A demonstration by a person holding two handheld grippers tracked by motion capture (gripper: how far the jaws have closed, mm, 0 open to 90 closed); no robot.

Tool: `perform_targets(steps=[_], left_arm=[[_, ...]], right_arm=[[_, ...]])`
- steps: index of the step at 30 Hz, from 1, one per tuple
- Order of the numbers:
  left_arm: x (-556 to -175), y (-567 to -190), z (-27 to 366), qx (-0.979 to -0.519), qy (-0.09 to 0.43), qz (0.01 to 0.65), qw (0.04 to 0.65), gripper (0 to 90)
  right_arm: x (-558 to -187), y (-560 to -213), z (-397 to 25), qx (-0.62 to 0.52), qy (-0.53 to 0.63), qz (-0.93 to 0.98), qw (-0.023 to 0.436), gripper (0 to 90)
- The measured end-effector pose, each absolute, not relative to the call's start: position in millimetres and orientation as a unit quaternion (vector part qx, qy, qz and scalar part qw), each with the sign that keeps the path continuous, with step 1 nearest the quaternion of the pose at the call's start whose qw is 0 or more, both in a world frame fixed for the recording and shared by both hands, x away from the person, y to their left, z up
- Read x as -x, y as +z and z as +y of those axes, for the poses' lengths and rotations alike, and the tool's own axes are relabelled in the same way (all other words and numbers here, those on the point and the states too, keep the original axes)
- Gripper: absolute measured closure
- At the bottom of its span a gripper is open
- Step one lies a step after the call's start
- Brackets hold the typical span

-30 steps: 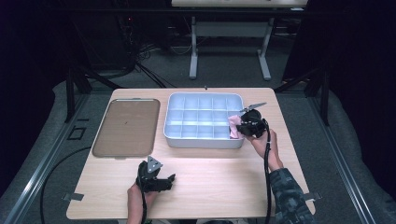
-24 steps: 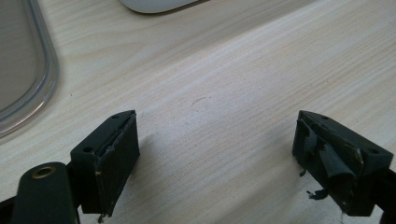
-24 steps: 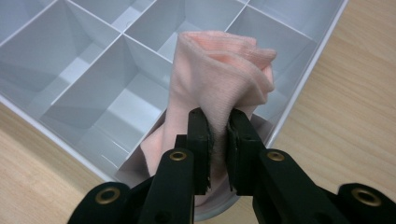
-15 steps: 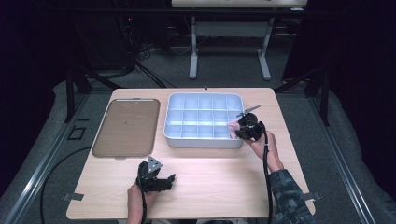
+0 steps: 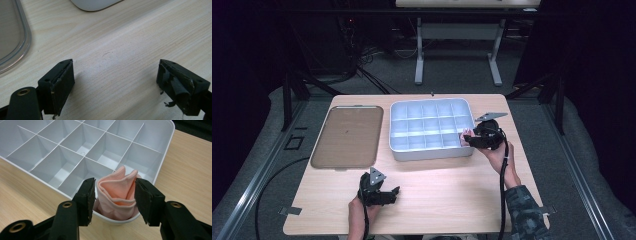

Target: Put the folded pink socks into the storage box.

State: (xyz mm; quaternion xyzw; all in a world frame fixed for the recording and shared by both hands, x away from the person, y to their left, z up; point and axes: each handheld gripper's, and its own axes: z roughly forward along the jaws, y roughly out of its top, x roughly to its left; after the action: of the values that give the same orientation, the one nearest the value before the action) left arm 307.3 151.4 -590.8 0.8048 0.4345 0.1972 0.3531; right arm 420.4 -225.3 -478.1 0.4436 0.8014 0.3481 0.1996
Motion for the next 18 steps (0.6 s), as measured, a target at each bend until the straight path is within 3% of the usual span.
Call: perform_targets(steps=[10, 13, 18], left_arm=[[-307.1, -590.7, 151.3, -0.806, 0.199, 0.433, 0.352, 14.8], [-307.0, -590.7, 151.3, -0.806, 0.199, 0.433, 0.352, 14.8], [-306.8, -590.7, 151.1, -0.805, 0.199, 0.434, 0.352, 14.8]], right_arm=[[-433.7, -496.3, -224.0, -0.457, 0.322, 0.813, 0.162, 64.2], [-434.1, -501.4, -224.5, -0.46, 0.326, 0.813, 0.147, 71.6], [-431.3, -499.1, -223.8, -0.457, 0.328, 0.815, 0.141, 74.5]])
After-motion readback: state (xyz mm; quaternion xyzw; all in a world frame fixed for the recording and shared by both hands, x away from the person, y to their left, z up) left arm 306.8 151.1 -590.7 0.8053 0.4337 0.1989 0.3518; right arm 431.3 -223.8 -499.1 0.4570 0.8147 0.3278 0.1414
